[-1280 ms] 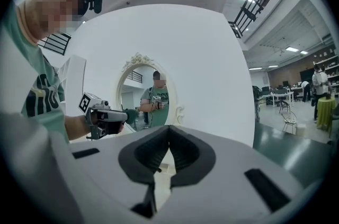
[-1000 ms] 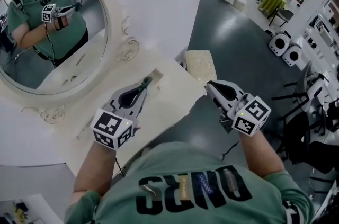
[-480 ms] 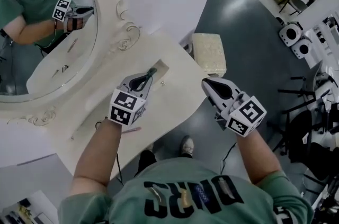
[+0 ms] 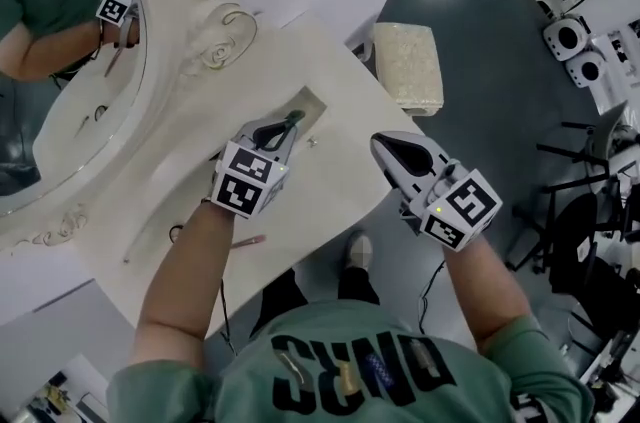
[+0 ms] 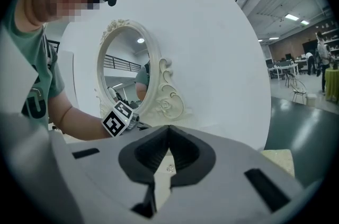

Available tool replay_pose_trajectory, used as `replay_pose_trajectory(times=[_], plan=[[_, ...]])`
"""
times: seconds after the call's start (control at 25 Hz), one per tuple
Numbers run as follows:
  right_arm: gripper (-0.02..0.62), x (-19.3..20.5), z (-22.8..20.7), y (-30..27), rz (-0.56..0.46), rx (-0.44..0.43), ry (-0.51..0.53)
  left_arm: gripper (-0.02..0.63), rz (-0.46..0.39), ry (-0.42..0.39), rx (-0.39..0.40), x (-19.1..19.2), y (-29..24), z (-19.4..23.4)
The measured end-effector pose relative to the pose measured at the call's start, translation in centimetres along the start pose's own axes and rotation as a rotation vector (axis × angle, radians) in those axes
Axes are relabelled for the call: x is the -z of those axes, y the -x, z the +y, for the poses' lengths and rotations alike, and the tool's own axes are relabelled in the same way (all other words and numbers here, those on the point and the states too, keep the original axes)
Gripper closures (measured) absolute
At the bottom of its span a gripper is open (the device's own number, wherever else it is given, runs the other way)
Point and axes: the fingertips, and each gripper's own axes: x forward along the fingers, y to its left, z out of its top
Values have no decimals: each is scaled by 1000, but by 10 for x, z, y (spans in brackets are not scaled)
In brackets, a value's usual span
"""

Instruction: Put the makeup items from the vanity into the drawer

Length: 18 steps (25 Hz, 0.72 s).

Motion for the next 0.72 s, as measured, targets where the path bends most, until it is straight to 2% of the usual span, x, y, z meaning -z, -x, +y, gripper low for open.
replay_pose_trajectory(times=[0.4, 0.72], plan=[[588, 12, -2, -6, 17, -10, -27, 573, 39, -9, -2, 11, -11, 4], [588, 10, 1, -5, 18, -14, -31, 500, 51, -16, 24, 11, -11, 0]])
